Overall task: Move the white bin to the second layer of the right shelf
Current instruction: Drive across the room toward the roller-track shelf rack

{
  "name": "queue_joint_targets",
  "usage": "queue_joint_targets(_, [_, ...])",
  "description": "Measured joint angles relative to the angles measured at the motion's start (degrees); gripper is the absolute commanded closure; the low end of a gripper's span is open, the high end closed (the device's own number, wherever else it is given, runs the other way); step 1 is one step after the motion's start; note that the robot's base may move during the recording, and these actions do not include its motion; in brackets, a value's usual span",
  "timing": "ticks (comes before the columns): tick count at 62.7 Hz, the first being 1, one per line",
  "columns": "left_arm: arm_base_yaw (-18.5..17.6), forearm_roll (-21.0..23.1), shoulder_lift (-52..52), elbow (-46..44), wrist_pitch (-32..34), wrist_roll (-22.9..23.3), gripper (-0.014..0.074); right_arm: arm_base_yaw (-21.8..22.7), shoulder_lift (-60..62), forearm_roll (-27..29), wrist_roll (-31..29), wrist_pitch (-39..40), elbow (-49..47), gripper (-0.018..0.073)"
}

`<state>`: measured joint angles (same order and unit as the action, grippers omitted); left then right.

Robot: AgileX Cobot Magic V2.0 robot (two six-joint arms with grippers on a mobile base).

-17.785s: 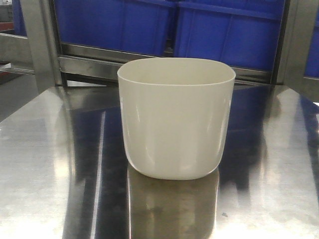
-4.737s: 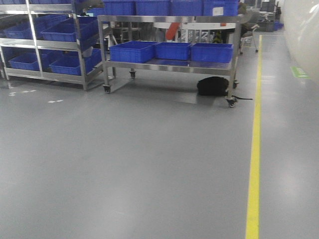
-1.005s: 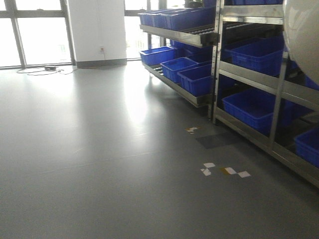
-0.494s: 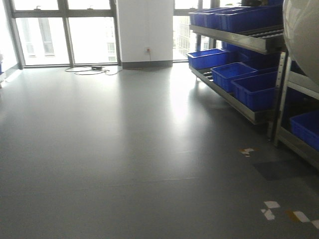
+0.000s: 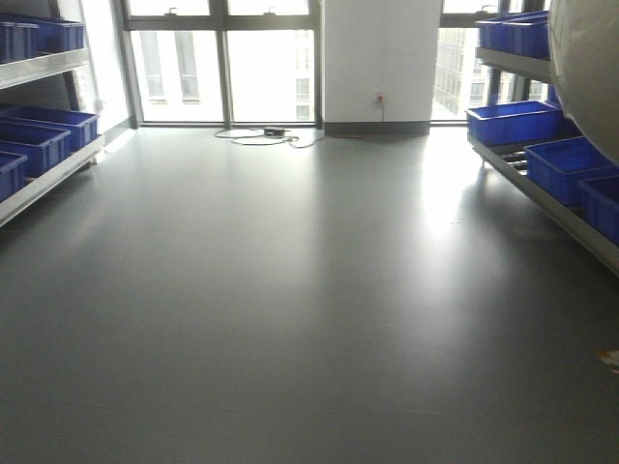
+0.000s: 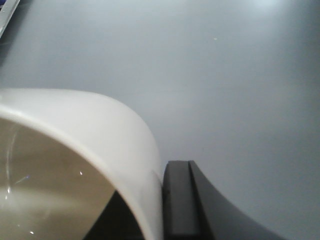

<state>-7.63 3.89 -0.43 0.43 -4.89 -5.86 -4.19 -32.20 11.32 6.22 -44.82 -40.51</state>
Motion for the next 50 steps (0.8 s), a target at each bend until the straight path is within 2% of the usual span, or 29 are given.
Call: queue_joint_targets(50, [0.0, 0.0, 0.0, 0.0, 0.0, 0.0, 0.0512, 0.0, 0.0, 0.0, 0.0, 0.0, 0.0, 0.0503])
